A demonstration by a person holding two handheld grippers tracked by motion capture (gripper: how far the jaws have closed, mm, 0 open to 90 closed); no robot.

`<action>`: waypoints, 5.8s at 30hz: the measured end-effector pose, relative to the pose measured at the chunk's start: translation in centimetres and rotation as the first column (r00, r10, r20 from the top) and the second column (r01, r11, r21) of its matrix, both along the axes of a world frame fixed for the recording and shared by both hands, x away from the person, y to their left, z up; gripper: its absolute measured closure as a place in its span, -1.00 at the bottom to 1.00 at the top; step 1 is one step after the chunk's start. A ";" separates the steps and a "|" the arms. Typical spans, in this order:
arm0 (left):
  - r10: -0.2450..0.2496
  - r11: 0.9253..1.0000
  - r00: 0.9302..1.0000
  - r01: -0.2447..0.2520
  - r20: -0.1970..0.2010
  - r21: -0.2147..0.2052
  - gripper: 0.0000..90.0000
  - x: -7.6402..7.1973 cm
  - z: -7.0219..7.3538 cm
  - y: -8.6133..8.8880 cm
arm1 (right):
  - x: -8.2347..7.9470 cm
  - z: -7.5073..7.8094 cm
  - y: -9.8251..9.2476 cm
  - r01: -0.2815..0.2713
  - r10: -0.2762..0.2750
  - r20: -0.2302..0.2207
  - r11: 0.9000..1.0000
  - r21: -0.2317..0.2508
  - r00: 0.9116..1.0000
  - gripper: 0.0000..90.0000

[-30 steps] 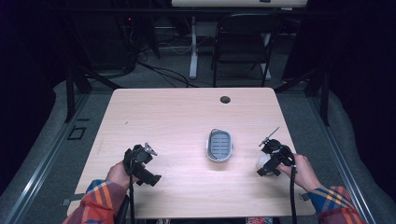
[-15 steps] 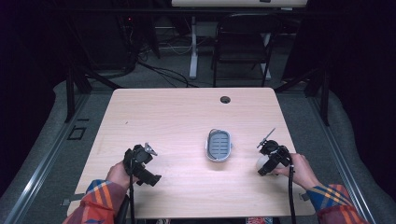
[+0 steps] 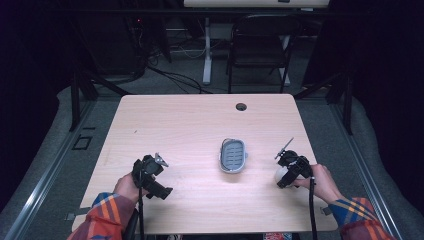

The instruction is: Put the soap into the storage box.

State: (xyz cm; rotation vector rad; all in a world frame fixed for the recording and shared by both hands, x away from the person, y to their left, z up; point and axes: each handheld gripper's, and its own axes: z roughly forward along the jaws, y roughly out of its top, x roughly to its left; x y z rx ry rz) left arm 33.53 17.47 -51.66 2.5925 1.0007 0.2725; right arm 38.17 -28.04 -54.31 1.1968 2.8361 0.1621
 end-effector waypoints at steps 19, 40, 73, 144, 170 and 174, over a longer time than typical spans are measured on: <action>-0.001 1.000 1.000 0.001 -0.002 -0.007 -1.00 0.0 0.0 0.0 | -0.6 0.7 1.3 -0.015 0.015 0.014 0.999 0.039 1.000 -0.46; -0.001 1.000 1.000 0.001 -0.003 -0.001 -1.00 0.0 0.0 0.0 | 0.5 1.2 2.4 -0.026 0.026 0.037 1.000 0.016 0.999 -0.46; -0.003 1.000 1.000 0.003 -0.001 -0.001 -1.00 0.0 -0.1 0.0 | 2.5 2.3 3.7 -0.050 0.050 0.051 0.999 -0.005 0.997 -0.46; -0.016 1.000 1.000 0.016 -0.002 -0.004 -0.99 0.0 0.0 -0.1 | 6.1 9.0 11.1 -0.159 0.155 0.149 0.987 0.014 0.977 -0.45; -0.020 1.000 1.000 0.020 0.000 -0.002 -0.99 0.0 0.0 -0.1 | 6.7 8.9 14.6 -0.218 0.217 0.139 0.976 -0.006 0.966 -0.45; -0.019 1.000 1.000 0.019 0.000 -0.002 -0.99 0.0 0.0 -0.1 | 6.9 8.7 14.9 -0.221 0.220 0.126 0.975 -0.009 0.967 -0.45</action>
